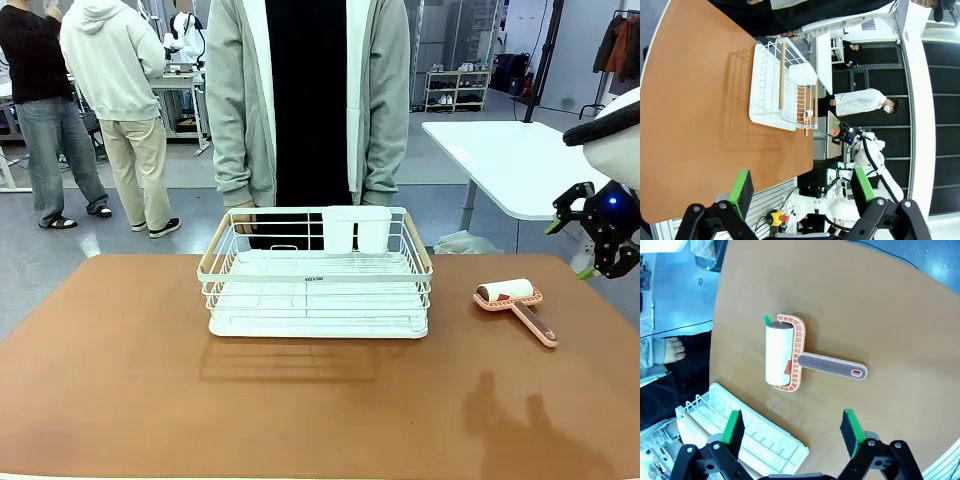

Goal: Clean the table.
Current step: Place the Lint Roller down when the Dish drying rack is positioned in the middle of the table.

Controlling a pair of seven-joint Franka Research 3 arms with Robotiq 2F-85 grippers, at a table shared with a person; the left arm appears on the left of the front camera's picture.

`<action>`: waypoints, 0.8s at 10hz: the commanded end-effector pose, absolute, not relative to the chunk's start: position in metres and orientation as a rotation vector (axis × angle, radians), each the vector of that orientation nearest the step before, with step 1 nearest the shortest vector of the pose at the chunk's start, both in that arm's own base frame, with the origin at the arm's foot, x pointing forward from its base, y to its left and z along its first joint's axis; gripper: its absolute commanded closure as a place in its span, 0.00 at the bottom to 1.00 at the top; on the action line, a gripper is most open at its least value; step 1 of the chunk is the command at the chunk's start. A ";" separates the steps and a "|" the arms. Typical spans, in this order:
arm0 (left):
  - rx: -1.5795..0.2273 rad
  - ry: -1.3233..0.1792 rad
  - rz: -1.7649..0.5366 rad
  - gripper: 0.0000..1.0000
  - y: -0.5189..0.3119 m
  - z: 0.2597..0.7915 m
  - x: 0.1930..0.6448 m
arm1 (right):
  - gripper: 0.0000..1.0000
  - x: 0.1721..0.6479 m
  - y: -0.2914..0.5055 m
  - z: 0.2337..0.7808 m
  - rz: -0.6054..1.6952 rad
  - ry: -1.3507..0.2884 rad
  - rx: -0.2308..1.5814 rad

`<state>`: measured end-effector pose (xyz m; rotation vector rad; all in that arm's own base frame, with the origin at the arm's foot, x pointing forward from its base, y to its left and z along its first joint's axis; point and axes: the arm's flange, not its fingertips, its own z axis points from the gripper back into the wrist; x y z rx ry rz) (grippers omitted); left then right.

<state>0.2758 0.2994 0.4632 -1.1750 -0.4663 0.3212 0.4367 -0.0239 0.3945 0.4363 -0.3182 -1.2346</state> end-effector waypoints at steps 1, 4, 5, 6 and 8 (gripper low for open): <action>-1.195 -0.489 0.303 0.00 0.300 0.465 0.273 | 0.00 0.438 -0.025 0.391 -1.240 -0.319 0.436; -1.195 -0.489 0.303 0.00 0.300 0.465 0.273 | 0.00 0.438 -0.025 0.391 -1.240 -0.319 0.436; -1.195 -0.489 0.303 0.00 0.300 0.465 0.273 | 0.00 0.438 -0.025 0.391 -1.240 -0.319 0.436; -1.195 -0.489 0.303 0.00 0.300 0.465 0.273 | 0.00 0.438 -0.025 0.391 -1.240 -0.319 0.436; -1.195 -0.489 0.303 0.00 0.300 0.465 0.273 | 0.00 0.438 -0.025 0.391 -1.240 -0.319 0.436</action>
